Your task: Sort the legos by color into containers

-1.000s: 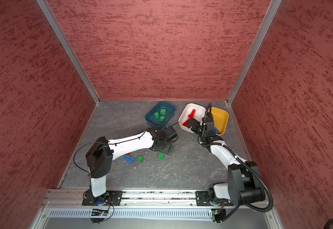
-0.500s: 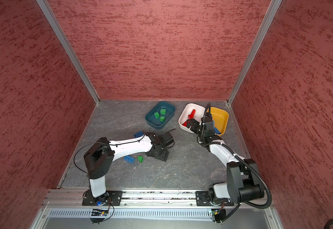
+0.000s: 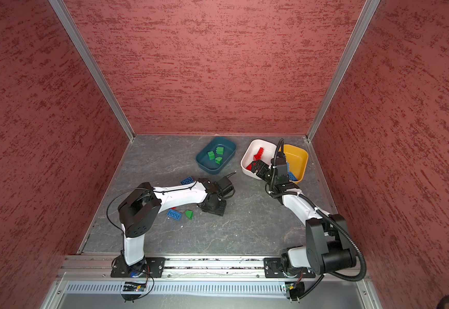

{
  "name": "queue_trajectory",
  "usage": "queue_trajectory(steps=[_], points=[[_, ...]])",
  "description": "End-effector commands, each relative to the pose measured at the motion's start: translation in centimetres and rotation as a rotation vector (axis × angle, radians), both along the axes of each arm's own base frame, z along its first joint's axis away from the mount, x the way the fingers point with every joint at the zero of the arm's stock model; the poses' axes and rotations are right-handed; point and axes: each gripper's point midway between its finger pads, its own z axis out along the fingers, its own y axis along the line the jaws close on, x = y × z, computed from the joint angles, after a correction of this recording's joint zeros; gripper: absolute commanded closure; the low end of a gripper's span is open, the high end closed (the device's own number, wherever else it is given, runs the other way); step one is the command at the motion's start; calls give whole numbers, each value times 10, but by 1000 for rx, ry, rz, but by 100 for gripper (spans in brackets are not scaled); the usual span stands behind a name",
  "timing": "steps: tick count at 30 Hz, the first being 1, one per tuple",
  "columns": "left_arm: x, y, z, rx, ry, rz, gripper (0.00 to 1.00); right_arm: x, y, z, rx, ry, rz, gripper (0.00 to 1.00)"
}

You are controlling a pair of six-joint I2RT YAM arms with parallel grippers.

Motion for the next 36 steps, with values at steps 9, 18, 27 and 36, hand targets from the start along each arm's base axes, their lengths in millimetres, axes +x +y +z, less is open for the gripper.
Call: queue_trajectory(steps=[9, 18, 27, 36], points=[[0, -12, 2, -70, -17, -45, 66, 14, 14, 17, 22, -43, 26, 1], [2, -12, 10, -82, -45, -43, 76, 19, 26, 24, 34, -52, 53, 1], [52, -12, 79, -233, -212, -2, 77, 23, 54, 19, 13, -57, 155, 1], [163, 35, 143, -323, -473, 156, 77, 23, 71, -8, -128, -37, 211, 1]])
